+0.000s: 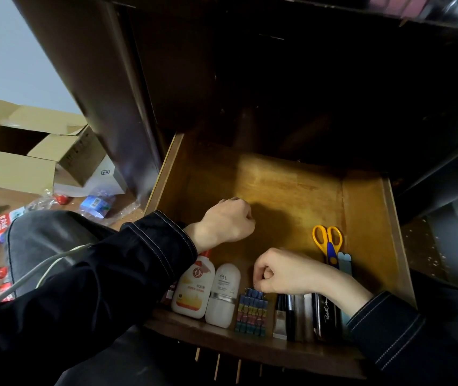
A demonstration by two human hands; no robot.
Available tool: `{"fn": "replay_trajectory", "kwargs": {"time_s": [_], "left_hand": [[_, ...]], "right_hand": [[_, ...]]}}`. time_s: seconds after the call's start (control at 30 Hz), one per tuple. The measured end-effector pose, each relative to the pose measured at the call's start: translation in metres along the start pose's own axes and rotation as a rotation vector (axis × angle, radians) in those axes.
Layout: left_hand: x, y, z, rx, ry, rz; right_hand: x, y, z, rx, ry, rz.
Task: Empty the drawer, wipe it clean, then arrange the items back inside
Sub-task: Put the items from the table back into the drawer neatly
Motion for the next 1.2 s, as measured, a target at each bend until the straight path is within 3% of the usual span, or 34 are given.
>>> {"fn": "replay_trajectory", "kwargs": {"time_s": [0.13, 0.4, 0.87, 1.0, 1.1, 1.2], "left_hand": [[-0.001, 0.0, -0.001, -0.004, 0.01, 0.004], [0.007, 0.012, -0.007, 0.064, 0.044, 0.069], [0.121, 0.133, -0.114, 0.402, 0.069, 0.615], [0.156, 0.152, -0.151, 0.599, 0.082, 0.7], [0.17, 0.144, -0.179, 0.793, 0.033, 0.684], [0.175, 0.119, -0.211, 0.863, -0.105, 0.508]], "right_hand": [[0.004, 0.001, -0.004, 0.064, -0.037, 0.006], [0.009, 0.032, -0.022, 0.352, -0.184, 0.02], [-0.091, 0.227, -0.111, 1.394, -0.025, -0.301], [-0.094, 0.244, -0.153, 1.622, 0.099, -0.111], [-0.087, 0.24, -0.185, 1.582, 0.106, 0.135], [-0.077, 0.233, -0.209, 1.466, 0.082, 0.291]]}}
Point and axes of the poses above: each hand's wrist, its own y-axis away from the middle knuckle, its own z-axis out of the palm, x = y × z, the point moved 1 cm from there along -y, towards the middle knuckle, and after that the axes turned 14 degrees about -x, right-handed, at the moved point
